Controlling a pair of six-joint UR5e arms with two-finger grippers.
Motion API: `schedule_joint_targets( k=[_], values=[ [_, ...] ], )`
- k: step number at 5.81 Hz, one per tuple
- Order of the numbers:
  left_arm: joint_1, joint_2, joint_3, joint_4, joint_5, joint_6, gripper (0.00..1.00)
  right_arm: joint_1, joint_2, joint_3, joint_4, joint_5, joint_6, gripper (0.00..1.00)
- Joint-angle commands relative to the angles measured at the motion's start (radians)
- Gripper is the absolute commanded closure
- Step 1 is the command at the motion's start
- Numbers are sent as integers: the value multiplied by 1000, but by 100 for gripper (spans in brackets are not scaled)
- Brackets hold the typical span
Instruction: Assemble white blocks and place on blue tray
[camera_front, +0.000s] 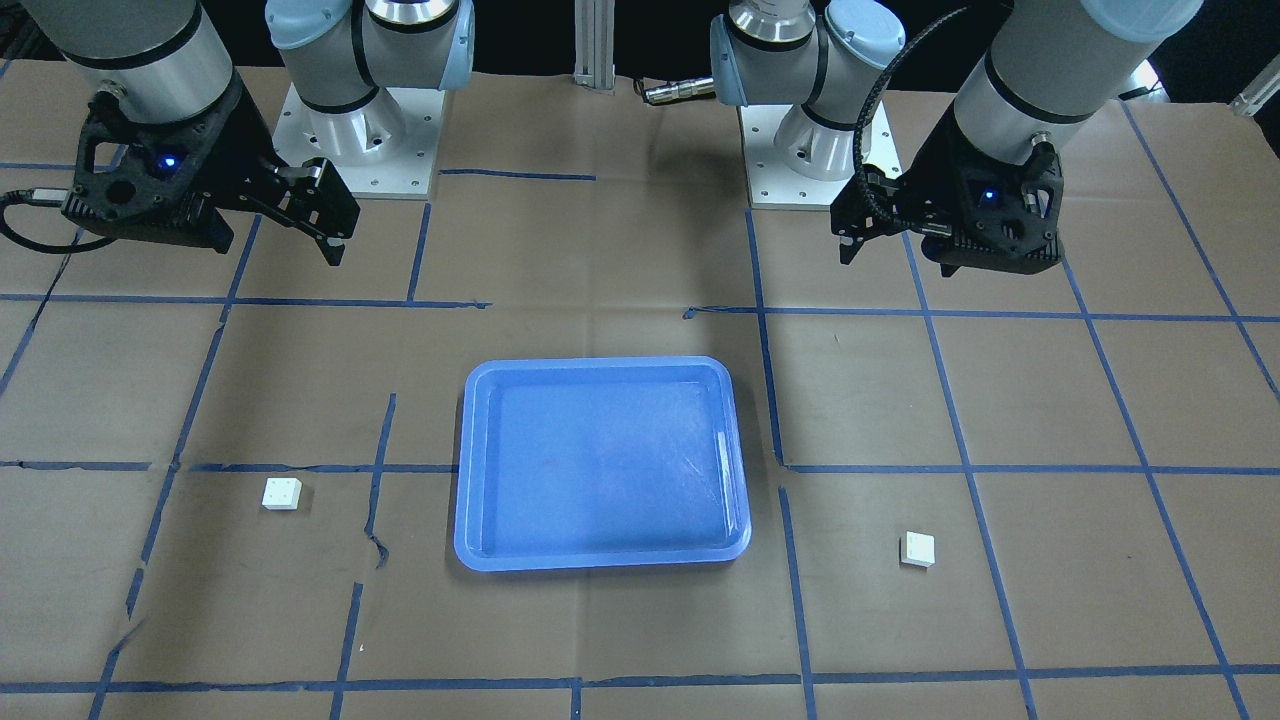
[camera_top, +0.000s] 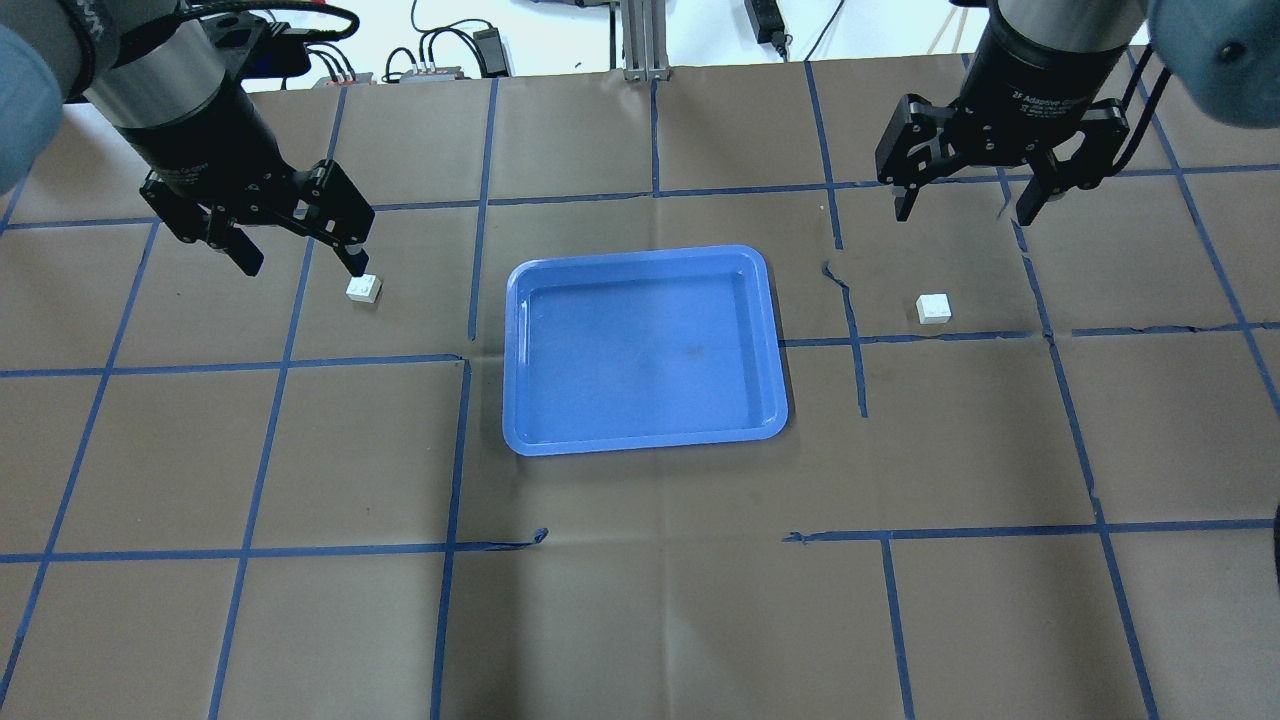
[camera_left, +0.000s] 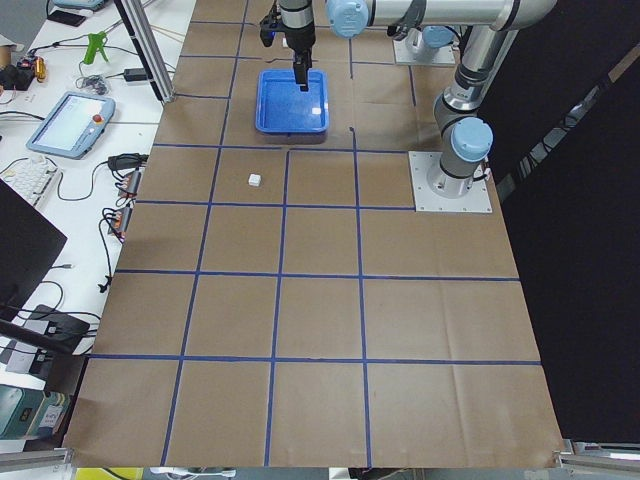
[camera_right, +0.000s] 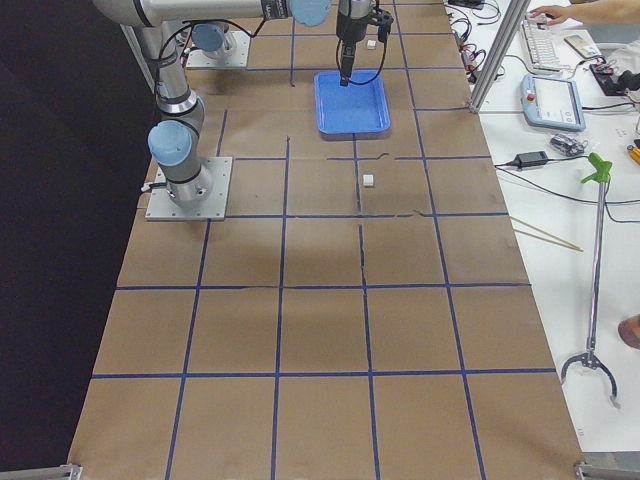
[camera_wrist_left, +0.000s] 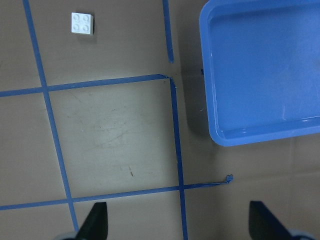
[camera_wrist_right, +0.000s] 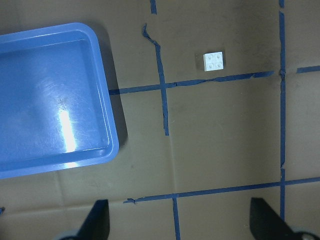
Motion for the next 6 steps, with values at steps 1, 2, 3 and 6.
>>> schedule_joint_targets(
  k=[1, 2, 3, 6],
  values=[
    [3, 2, 2, 2, -5, 0, 1, 0, 0, 2, 1, 0, 0, 0],
    [9, 10, -10, -7, 7, 4, 1, 0, 0, 0, 1, 0, 0, 0],
    [49, 7, 0, -4, 44, -3, 1, 0, 0, 2, 1, 0, 0, 0],
    [105, -63, -29, 75, 35, -5, 1, 0, 0, 2, 1, 0, -23, 0]
  ],
)
